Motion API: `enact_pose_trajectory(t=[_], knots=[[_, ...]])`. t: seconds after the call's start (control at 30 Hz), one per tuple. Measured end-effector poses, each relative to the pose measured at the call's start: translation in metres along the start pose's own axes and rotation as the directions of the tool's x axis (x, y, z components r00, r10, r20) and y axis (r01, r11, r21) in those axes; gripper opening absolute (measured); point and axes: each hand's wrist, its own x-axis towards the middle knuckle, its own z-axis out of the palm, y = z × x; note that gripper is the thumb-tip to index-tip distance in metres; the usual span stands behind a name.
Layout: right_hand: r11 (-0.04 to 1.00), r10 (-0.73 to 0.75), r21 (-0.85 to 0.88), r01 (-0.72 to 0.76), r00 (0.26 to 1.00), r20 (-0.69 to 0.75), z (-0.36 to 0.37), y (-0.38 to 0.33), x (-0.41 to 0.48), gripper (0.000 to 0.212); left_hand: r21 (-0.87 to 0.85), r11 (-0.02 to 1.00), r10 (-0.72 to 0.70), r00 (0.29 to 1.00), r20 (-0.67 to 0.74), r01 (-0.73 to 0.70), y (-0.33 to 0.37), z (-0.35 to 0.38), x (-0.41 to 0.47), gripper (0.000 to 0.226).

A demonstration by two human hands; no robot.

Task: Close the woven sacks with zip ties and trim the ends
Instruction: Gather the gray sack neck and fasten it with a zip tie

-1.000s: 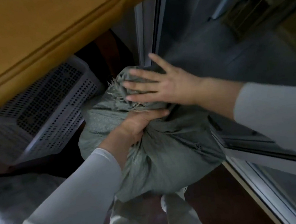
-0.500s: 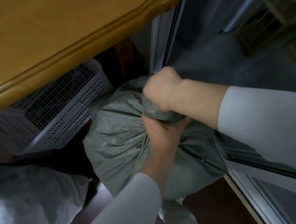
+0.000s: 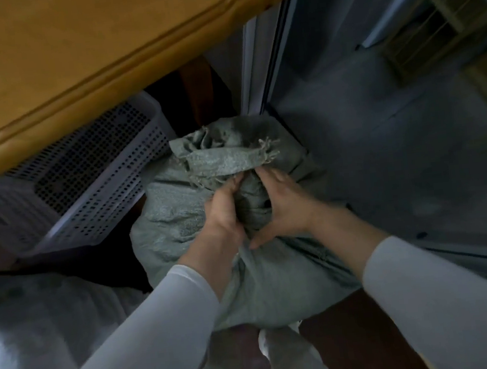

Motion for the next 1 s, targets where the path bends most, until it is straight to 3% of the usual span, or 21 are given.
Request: enact_pose_trajectory(t=[0.1,0.17,0.23,0.33,0.43,0.57,0.63,0.7,0.73,0.8,0.87,0.97,1.0], knots=[[0.995,0.07,-0.053,-0.079,0.985,-0.158,0.026,-0.009,-0.009,0.133,-0.042,0.999,0.023,0.999,-0.024,-0.024,0.006,-0.005,-0.004,0.095],[0.986,0.051,-0.133,-0.098,0.947,-0.318,0.044,-0.017,-0.015,0.115,-0.047,0.999,0.021,1.0,-0.01,-0.021,0.01,-0.008,-0.016,0.056],[0.967,-0.042,-0.236,-0.099,0.849,-0.527,0.066,-0.024,-0.014,0.082,-0.09,0.996,-0.024,1.0,-0.012,0.023,0.013,-0.018,-0.018,0.04],[0.963,-0.152,-0.264,-0.057,0.695,-0.703,0.092,-0.028,-0.009,0.041,-0.133,0.991,-0.02,0.998,-0.052,0.013,0.02,-0.036,-0.01,0.047],[0.944,-0.229,-0.329,-0.018,0.683,-0.694,0.105,-0.032,-0.011,0.034,-0.149,0.988,0.037,0.997,-0.072,-0.047,0.024,-0.048,-0.011,0.044],[0.948,-0.229,-0.316,0.039,0.774,-0.59,0.096,-0.032,-0.011,0.042,-0.201,0.979,0.058,0.992,0.112,-0.034,0.022,-0.055,-0.023,0.048],[0.978,-0.184,-0.177,0.108,0.843,-0.505,0.082,-0.032,-0.014,0.059,-0.221,0.974,0.084,0.98,0.182,-0.043,0.02,-0.056,-0.03,0.048],[0.992,-0.085,0.058,0.111,0.939,-0.333,0.067,-0.039,-0.02,0.085,-0.25,0.967,0.116,0.963,0.242,-0.053,0.018,-0.057,-0.035,0.049],[0.991,-0.067,0.095,0.095,0.96,-0.271,0.062,-0.045,-0.022,0.105,-0.255,0.966,0.115,0.955,0.273,-0.043,0.018,-0.059,-0.036,0.05],[0.998,-0.057,-0.001,0.058,0.971,-0.234,0.06,-0.058,-0.017,0.131,-0.245,0.969,0.083,0.95,0.301,-0.007,0.02,-0.065,-0.035,0.05],[0.99,-0.038,-0.142,0.003,0.969,-0.243,0.067,-0.065,-0.002,0.122,-0.213,0.977,0.056,0.955,0.292,0.008,0.023,-0.071,-0.033,0.048],[0.972,-0.05,-0.224,-0.065,0.881,-0.471,0.074,-0.062,0.019,0.062,-0.076,0.99,0.139,0.954,0.266,-0.123,0.026,-0.068,-0.025,0.027],[0.98,-0.066,-0.195,-0.043,0.851,-0.521,0.074,-0.058,0.023,0.053,-0.016,0.985,0.173,0.963,0.209,-0.173,0.025,-0.067,-0.021,0.023]])
